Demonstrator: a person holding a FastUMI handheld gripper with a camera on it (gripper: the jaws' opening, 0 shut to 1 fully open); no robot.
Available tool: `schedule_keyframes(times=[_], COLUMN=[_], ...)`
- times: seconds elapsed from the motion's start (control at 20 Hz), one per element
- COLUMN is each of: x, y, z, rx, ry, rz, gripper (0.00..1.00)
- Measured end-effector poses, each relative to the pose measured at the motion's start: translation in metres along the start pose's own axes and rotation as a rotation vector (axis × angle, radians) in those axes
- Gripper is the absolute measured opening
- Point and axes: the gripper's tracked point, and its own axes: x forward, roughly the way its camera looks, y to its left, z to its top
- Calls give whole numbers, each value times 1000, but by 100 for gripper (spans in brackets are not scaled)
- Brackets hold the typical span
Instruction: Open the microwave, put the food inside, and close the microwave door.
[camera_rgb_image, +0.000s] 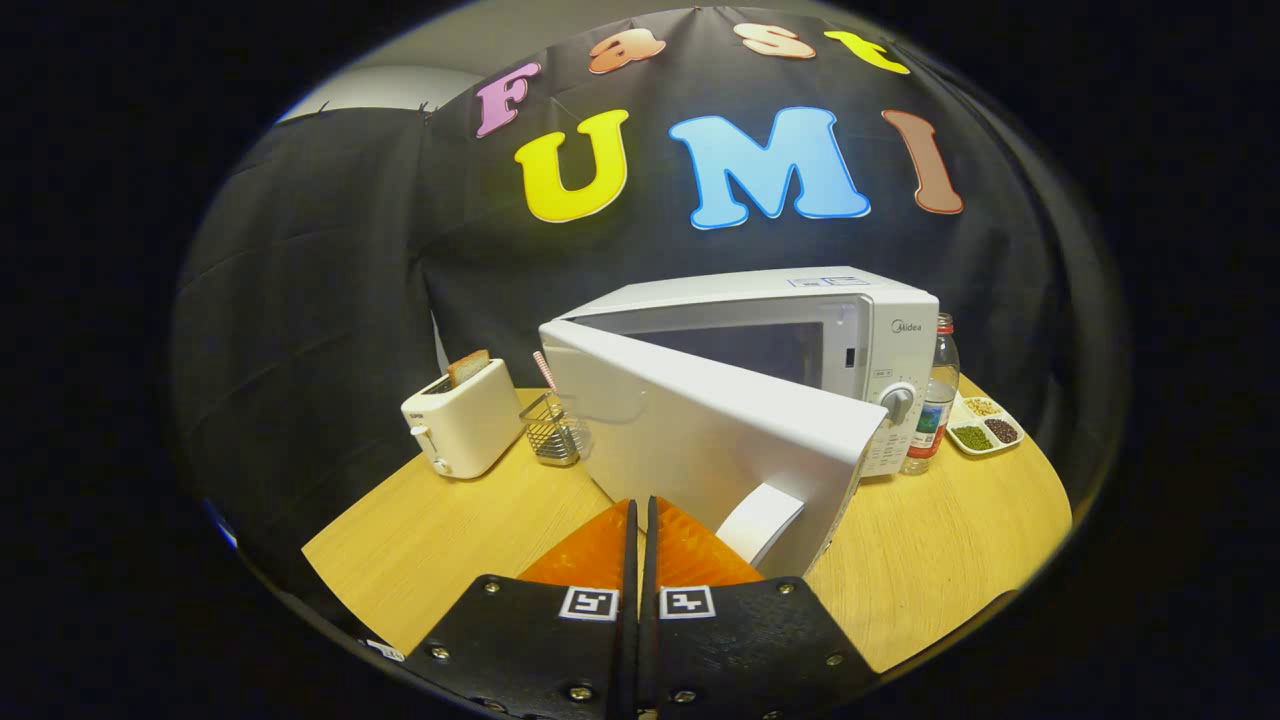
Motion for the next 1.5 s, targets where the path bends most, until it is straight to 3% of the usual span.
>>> schedule_keyframes(times=[0.6, 1.15, 1.5], x=[53, 107, 124], y=[-78, -118, -129], z=[28, 47, 57], rx=[67, 119, 68], ry=[-22, -19, -37], rz=[-131, -210, -254], gripper=[1, 1, 1])
